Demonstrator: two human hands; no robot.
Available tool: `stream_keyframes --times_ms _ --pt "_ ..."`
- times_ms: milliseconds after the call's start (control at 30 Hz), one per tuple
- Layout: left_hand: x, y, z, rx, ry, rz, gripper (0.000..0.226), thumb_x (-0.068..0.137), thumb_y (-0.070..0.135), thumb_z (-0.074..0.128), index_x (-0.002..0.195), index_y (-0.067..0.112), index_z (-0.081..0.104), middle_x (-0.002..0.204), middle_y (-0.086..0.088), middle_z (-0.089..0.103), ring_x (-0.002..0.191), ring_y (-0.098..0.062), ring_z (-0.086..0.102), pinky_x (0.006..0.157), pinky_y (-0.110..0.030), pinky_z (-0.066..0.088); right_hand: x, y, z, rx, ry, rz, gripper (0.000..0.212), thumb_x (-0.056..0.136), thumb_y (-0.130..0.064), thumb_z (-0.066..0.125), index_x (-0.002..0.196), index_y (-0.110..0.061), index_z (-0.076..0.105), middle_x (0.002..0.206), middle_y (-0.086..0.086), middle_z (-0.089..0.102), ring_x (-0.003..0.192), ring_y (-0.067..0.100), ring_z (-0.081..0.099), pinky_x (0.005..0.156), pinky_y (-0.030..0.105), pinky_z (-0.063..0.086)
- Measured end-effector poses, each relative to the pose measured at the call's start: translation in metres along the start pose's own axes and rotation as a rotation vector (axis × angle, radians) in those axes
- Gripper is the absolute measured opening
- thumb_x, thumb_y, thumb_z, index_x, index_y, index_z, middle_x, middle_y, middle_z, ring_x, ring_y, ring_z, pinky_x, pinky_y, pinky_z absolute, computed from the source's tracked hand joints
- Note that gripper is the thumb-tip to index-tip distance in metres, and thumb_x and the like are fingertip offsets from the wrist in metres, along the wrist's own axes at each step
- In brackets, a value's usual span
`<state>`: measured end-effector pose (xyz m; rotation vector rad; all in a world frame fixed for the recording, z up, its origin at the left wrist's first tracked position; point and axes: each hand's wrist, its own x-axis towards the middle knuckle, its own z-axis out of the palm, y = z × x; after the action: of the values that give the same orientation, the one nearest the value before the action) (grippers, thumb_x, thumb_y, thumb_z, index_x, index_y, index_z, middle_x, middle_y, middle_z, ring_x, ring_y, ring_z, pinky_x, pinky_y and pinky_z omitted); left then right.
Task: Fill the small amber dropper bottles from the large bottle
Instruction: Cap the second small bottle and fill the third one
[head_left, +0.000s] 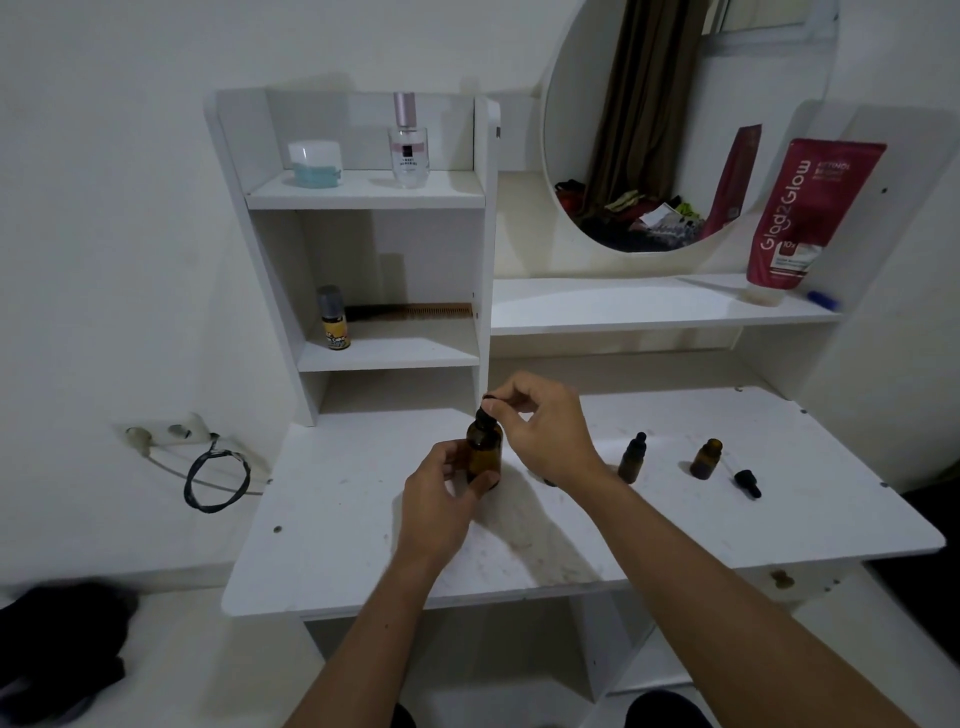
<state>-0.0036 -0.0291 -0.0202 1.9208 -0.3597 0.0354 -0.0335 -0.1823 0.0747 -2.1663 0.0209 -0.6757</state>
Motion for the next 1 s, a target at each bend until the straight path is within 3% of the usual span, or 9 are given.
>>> stream_keyframes --times_ms 67,167,267,433,600,833,933,1000 --pt "0.0 -0.001 0.001 0.003 -0.001 -0.002 0.045 0.085 0.036 0.082 0.124 0.03 0.06 0.112 0.02 0.064 0.105 -0.006 0.061 0.095 -0.021 0.047 0.0 0.0 0.001 -0.003 0.001 0.003 0.004 0.097 -0.01 0.075 0.093 -0.009 0.077 0.088 -0.002 0.077 0.079 -0.004 0.068 0.078 0.005 0.05" --pt "0.001 -0.001 0.001 0.015 -0.01 -0.013 0.042 0.086 0.037 0.081 0.119 0.036 0.056 0.107 0.028 0.06 0.099 0.001 0.057 0.084 -0.006 0.038 0.002 -0.002 -0.002 0.025 -0.007 0.01 0.006 0.099 -0.013 0.073 0.102 -0.013 0.077 0.09 -0.01 0.075 0.084 -0.006 0.069 0.08 0.004 0.051" --pt "0.001 -0.001 0.001 0.023 -0.013 -0.017 0.042 0.085 0.038 0.081 0.119 0.036 0.056 0.104 0.032 0.057 0.094 0.009 0.054 0.078 -0.001 0.034 0.004 -0.005 -0.004 0.051 -0.017 0.008 0.009 0.099 -0.016 0.072 0.107 -0.015 0.076 0.094 -0.01 0.076 0.092 -0.002 0.071 0.081 0.005 0.052" --pt "0.001 -0.001 0.0 0.032 -0.003 -0.006 0.042 0.084 0.041 0.081 0.117 0.04 0.054 0.103 0.036 0.056 0.094 0.015 0.053 0.075 0.0 0.035 0.003 -0.003 0.001 -0.005 -0.024 0.029 0.004 0.097 -0.016 0.076 0.099 -0.013 0.078 0.089 -0.007 0.076 0.083 -0.001 0.07 0.079 0.008 0.054" --pt "0.001 -0.001 0.001 0.026 0.009 0.001 0.042 0.084 0.043 0.08 0.117 0.041 0.054 0.103 0.039 0.055 0.095 0.01 0.055 0.079 -0.004 0.035 0.001 0.0 0.004 -0.008 -0.003 0.037 0.006 0.095 -0.012 0.077 0.089 -0.012 0.078 0.084 -0.004 0.077 0.076 -0.006 0.066 0.075 0.006 0.051" --pt "0.0 -0.001 0.001 0.039 0.002 0.002 0.042 0.085 0.041 0.08 0.118 0.038 0.054 0.104 0.036 0.055 0.099 0.002 0.057 0.08 -0.004 0.036 0.0 -0.008 -0.004 0.059 0.015 0.034 0.012 0.099 -0.016 0.073 0.11 -0.012 0.078 0.099 -0.003 0.079 0.09 0.001 0.071 0.084 0.007 0.053" --pt "-0.001 -0.002 0.003 0.031 0.006 0.0 0.048 0.085 0.039 0.082 0.126 0.028 0.058 0.111 0.025 0.062 0.105 -0.003 0.06 0.084 -0.006 0.039 0.003 -0.017 -0.015 0.135 0.073 0.022 0.012 0.099 -0.015 0.074 0.11 -0.015 0.077 0.098 -0.01 0.077 0.092 -0.001 0.072 0.086 0.01 0.055" --pt "-0.004 0.0 0.004 0.04 0.025 -0.012 0.059 0.084 0.039 0.083 0.133 0.023 0.054 0.119 0.017 0.06 0.109 -0.006 0.058 0.091 -0.015 0.044 0.005 -0.025 -0.024 0.184 0.109 0.009 0.012 0.098 -0.014 0.074 0.11 -0.018 0.077 0.098 -0.014 0.076 0.094 -0.003 0.073 0.086 0.01 0.055"
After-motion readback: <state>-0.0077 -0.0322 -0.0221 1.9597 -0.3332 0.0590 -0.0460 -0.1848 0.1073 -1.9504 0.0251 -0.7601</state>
